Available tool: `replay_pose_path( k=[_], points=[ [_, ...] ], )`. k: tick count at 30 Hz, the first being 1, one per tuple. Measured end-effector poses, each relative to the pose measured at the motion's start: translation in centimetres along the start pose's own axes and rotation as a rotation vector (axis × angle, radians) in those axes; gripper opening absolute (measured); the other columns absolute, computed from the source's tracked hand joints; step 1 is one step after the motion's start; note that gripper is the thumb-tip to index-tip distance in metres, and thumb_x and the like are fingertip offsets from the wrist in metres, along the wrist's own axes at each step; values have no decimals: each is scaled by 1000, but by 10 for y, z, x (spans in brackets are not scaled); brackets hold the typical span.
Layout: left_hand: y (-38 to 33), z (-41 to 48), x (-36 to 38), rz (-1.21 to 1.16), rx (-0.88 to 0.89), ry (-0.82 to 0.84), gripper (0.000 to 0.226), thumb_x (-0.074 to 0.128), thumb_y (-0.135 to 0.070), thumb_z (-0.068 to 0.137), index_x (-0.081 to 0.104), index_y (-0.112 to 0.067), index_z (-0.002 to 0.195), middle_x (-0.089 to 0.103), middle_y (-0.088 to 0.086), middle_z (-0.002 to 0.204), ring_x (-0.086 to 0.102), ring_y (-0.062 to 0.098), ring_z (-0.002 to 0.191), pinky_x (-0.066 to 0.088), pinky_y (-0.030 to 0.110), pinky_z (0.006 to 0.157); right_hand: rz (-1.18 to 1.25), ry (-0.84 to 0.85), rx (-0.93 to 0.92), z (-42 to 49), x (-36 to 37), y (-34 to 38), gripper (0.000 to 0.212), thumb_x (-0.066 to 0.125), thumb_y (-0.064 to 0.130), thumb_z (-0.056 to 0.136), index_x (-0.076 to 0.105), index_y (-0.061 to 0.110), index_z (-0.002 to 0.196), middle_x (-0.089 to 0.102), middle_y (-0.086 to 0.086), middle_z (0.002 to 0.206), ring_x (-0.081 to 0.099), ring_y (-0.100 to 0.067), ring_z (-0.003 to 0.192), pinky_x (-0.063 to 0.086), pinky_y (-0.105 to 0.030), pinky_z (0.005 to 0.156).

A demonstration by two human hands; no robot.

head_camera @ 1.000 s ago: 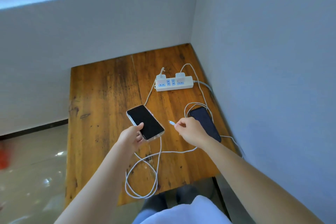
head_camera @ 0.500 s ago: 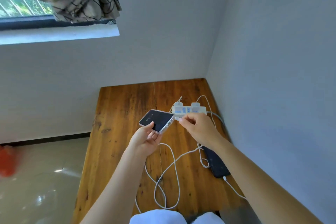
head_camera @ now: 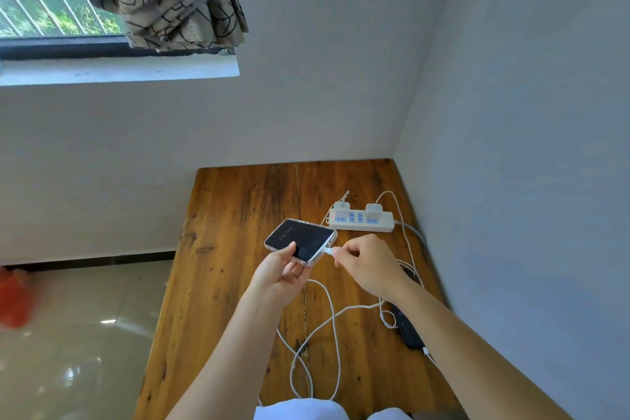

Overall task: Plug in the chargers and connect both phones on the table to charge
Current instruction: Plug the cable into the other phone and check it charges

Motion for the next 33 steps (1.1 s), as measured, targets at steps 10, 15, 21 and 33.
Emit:
replay_pose_path(
  k=[10, 15, 21, 33],
  points=[
    [2, -2, 0, -17, -8, 1, 40, 65, -6, 86, 48, -6, 122, 68, 22, 107, 69, 34, 90, 54, 32, 53, -45, -56, 9, 2, 1, -1, 34, 55, 35, 92, 69, 10, 73, 66, -7, 67, 59, -16, 59, 43, -14, 52],
    [2, 1, -3, 37, 30, -12, 33, 65, -6, 86, 49, -8, 115, 68, 21, 107, 69, 33, 90, 55, 32, 58, -85, -51, 27, 3, 3, 0, 33, 55, 33, 91, 69, 11, 71, 65, -5, 64, 59, -15, 56, 39, -13, 50],
    [3, 3, -5, 79, 40, -19, 27, 63, -7, 88, 49, -8, 111, 69, 20, 99, 69, 33, 95, 59, 32, 67, -68, -28, 61, 1, 7, -4, 33, 56, 31, 91, 68, 9, 70, 59, -1, 57, 57, -13, 52, 36, -12, 47],
    [2, 6, 1, 123, 66, 72, 32, 62, -7, 88, 48, -7, 117, 72, 19, 94, 73, 30, 77, 59, 29, 53, 125, 0, 172, -2, 4, -13, 26, 60, 29, 89, 69, 15, 70, 65, 4, 61, 61, -10, 53, 44, -15, 46]
  ],
)
Point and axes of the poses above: each hand's wrist, its own z-axis towards the middle knuckle, its own x-axis out of the palm, y = z × x, the point moved 6 cm from there along z, towards the middle knuckle
